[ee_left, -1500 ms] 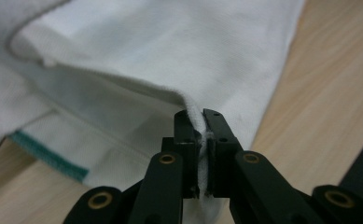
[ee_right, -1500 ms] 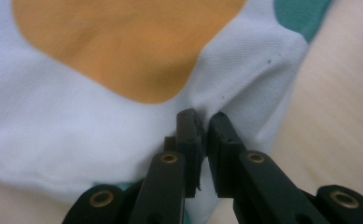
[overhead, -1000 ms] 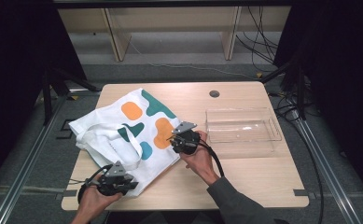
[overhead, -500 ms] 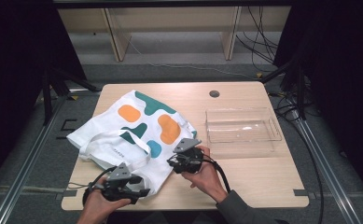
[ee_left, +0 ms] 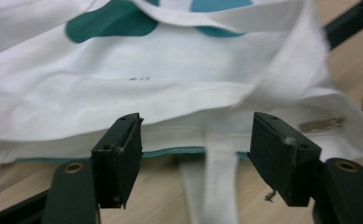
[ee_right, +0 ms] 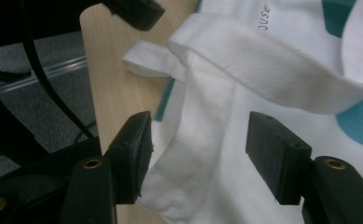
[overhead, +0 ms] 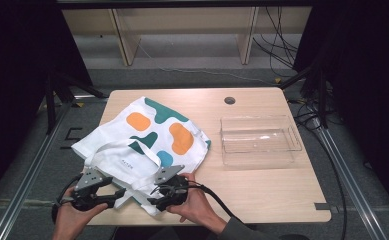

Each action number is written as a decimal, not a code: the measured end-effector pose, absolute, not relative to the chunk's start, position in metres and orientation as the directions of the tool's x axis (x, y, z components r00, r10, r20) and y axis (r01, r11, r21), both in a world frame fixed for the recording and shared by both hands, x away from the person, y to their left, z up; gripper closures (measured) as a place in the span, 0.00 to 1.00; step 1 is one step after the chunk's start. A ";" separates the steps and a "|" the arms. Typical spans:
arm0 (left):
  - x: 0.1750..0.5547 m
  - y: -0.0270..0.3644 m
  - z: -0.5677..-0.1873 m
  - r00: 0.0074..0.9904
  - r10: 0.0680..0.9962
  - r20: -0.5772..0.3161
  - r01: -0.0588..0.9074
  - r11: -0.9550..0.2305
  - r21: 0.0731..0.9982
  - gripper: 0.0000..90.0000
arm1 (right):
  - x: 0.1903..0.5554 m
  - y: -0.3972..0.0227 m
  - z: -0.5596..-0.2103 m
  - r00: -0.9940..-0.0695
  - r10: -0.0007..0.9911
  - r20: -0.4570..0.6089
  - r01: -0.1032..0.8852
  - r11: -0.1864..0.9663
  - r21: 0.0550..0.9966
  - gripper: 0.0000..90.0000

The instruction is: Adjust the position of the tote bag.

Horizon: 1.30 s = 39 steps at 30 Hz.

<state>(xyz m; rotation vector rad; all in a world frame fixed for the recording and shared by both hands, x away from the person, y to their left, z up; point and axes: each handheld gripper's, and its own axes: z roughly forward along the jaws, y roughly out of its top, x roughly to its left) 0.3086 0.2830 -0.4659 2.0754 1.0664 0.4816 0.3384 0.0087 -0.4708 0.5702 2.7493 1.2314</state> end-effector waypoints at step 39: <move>0.311 0.319 -0.487 0.530 0.807 0.260 0.540 -0.557 0.631 0.88 | 0.358 -0.112 -0.469 -0.841 0.504 -0.195 0.276 0.710 0.647 0.98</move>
